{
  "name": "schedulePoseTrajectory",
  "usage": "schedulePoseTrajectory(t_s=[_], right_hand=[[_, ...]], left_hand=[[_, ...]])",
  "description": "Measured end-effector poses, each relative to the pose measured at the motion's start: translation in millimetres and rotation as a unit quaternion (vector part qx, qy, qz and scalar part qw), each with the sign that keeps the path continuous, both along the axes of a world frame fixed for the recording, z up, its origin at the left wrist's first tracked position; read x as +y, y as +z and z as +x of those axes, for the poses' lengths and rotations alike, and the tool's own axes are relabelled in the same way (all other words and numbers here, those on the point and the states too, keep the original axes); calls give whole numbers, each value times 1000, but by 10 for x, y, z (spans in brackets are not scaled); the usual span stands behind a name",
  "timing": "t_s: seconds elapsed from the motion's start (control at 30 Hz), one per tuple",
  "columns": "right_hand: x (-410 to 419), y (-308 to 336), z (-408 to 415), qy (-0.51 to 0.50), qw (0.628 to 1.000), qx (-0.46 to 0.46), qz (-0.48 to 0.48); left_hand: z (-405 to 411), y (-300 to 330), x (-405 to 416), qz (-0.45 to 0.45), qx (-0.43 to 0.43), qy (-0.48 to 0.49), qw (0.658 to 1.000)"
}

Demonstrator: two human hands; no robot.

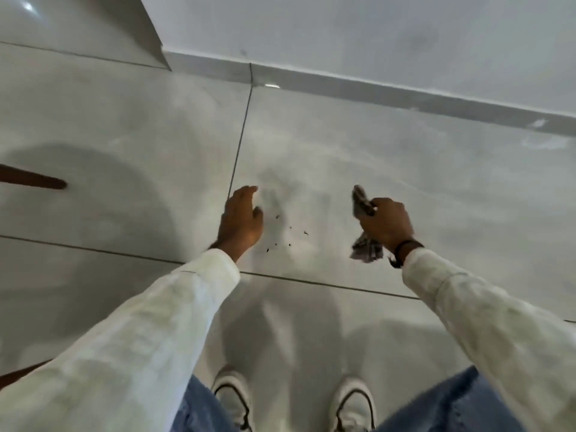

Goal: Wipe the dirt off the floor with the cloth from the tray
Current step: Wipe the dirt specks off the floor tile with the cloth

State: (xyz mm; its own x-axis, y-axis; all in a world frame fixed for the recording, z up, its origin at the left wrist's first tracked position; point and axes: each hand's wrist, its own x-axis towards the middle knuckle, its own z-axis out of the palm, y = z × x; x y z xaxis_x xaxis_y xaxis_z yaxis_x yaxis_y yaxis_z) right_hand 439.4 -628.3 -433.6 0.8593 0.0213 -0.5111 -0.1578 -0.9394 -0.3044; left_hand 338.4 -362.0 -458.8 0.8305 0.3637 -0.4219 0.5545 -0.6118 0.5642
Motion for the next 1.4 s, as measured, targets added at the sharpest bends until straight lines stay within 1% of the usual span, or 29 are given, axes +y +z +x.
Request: schedulePoseTrajectory(t_s=[0.07,0.13,0.17,0.23,0.27,0.37,0.4,0.5,0.53,0.6,0.67,0.7,0.77,0.8,0.83,0.87,0.9,0.97,1.0,1.03,1.07,1.13,1.17,1.2,1.23,1.3,1.33,1.37,1.4], right_hand=[[-142,-494,-62,-14,996,-75,-36],[-125,-941,-147,-8,994,-104,-45],[-67,-1116,-198,2,994,-101,-42],[91,-1381,-345,37,996,-86,-15],[164,-1468,-428,49,993,-103,4],[261,-1650,-494,65,968,-238,48],[251,-1724,-489,84,965,-246,39],[252,-2013,-583,197,966,-163,-45],[282,-2086,-605,205,965,-154,-48],[452,-2157,-627,182,967,-175,-40],[731,-2155,-696,191,964,-187,-10],[816,-2158,-789,237,953,-188,18],[737,-2209,-1100,363,912,-184,50],[563,-2210,-1190,402,896,-181,53],[358,-2216,-1152,420,888,-182,46],[221,-2232,-1032,411,891,-190,30],[198,-2205,-881,369,910,-189,4],[488,-2179,-653,241,952,-186,-36],[718,-2184,-660,203,961,-184,-29],[909,-2183,-740,219,958,-185,-1],[992,-2220,-886,283,939,-194,32],[770,-2262,-1170,431,881,-191,52],[568,-2251,-1113,458,868,-183,52],[449,-2242,-946,450,873,-184,46],[451,-2240,-729,415,891,-182,28],[731,-2167,-326,312,931,-189,-14],[953,-2147,-261,283,938,-199,-22],[1151,-2145,-290,289,935,-205,-9],[1257,-2176,-406,330,921,-206,16]], left_hand=[[-202,-602,114,91,50,-44,994],[-397,-1096,206,161,72,-73,982],[-462,-1286,244,184,73,-85,976],[-561,-1568,320,214,59,-90,971],[-607,-1689,359,224,41,-90,969],[-728,-1935,462,260,-9,-104,960],[-755,-1973,479,267,-14,-108,957],[-785,-2037,498,283,-18,-113,952],[-787,-2055,496,288,-21,-114,951],[-784,-2083,488,300,-29,-112,947],[-778,-2119,497,302,-37,-108,946],[-774,-2136,501,302,-41,-106,946],[-776,-2151,505,302,-48,-98,947],[-776,-2156,502,303,-52,-97,947],[-779,-2160,500,306,-56,-95,946],[-777,-2162,500,308,-61,-91,945],[-771,-2162,498,307,-64,-88,946],[-771,-2164,493,298,-62,-87,949],[-768,-2164,495,297,-61,-88,949],[-760,-2159,501,297,-61,-90,949],[-758,-2153,511,295,-62,-90,949],[-771,-2139,552,287,-69,-92,951],[-788,-2136,565,284,-72,-91,952],[-788,-2130,567,285,-73,-90,952],[-786,-2139,570,288,-70,-90,951],[-783,-2139,552,295,-68,-90,949],[-788,-2142,550,298,-69,-92,948],[-779,-2148,551,297,-70,-93,948],[-775,-2151,546,294,-70,-94,949]])
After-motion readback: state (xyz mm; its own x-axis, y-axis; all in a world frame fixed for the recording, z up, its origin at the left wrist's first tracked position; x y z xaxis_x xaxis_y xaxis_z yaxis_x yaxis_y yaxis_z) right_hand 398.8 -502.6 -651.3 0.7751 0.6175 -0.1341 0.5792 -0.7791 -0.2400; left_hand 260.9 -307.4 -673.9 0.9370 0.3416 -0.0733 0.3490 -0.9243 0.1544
